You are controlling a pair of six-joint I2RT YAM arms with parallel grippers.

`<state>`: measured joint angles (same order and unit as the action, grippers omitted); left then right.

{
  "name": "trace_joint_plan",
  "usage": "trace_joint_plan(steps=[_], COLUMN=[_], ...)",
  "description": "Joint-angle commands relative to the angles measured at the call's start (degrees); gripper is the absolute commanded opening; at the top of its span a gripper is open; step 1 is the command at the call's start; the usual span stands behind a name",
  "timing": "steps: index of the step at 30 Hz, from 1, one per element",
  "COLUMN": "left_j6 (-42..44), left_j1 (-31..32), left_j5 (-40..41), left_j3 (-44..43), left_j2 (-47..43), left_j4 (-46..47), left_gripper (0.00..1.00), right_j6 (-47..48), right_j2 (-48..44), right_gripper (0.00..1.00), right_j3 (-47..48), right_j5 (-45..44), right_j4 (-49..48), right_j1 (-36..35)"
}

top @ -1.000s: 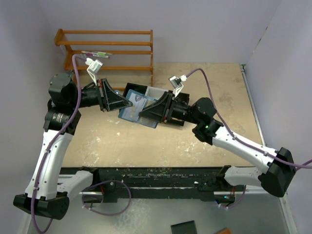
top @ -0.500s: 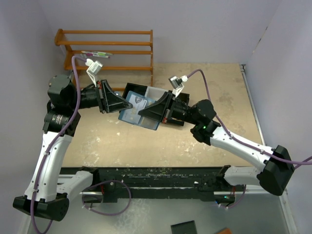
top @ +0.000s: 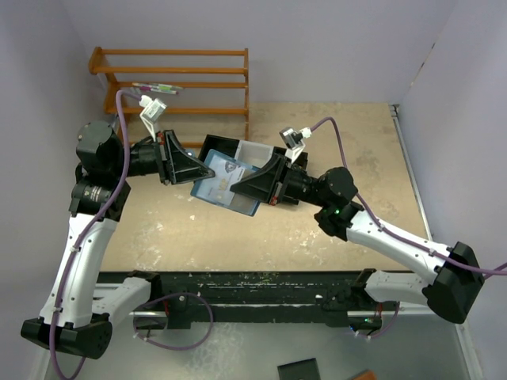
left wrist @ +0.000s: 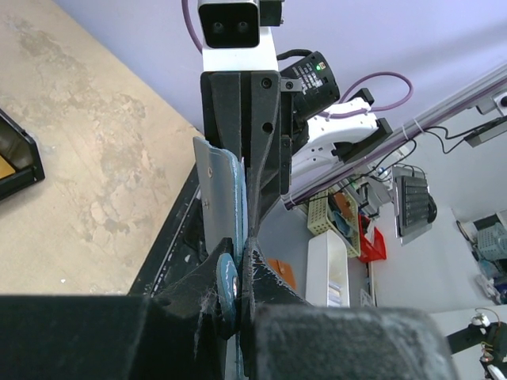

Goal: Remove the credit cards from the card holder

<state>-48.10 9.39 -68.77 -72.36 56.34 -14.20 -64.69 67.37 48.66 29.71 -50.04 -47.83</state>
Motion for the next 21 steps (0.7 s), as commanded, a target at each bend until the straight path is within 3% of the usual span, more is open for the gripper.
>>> trace_joint_plan(steps=[1, 6, 12, 16, 21], left_j6=[-0.9, 5.0, 18.0, 25.2, 34.2], left_j1=[-0.4, -0.6, -0.8, -0.8, -0.8], left_j5=[-0.7, 0.4, 4.3, 8.7, 17.9], left_j3=[-1.1, -4.3, -11.4, -14.8, -18.1], left_j2=[-0.7, -0.4, 0.4, 0.7, 0.3], left_j4=[3.2, -2.2, -15.1, -22.3, -29.2], left_gripper=[0.00, 0.00, 0.00, 0.00, 0.00], right_j6=[-1.5, -0.2, -2.9, 2.2, 8.9], right_j2=[-0.9, -4.8, -13.1, -17.7, -16.6], right_gripper=[0.00, 0.00, 0.00, 0.00, 0.00], right_j3=[1.0, -0.3, -7.0, -6.7, -2.2], right_j5=[2.8, 4.4, 10.0, 10.8, 9.9], right_j4=[-3.4, 4.4, 8.7, 19.9, 33.3], right_j1=[0.2, 2.4, 12.5, 15.9, 18.7])
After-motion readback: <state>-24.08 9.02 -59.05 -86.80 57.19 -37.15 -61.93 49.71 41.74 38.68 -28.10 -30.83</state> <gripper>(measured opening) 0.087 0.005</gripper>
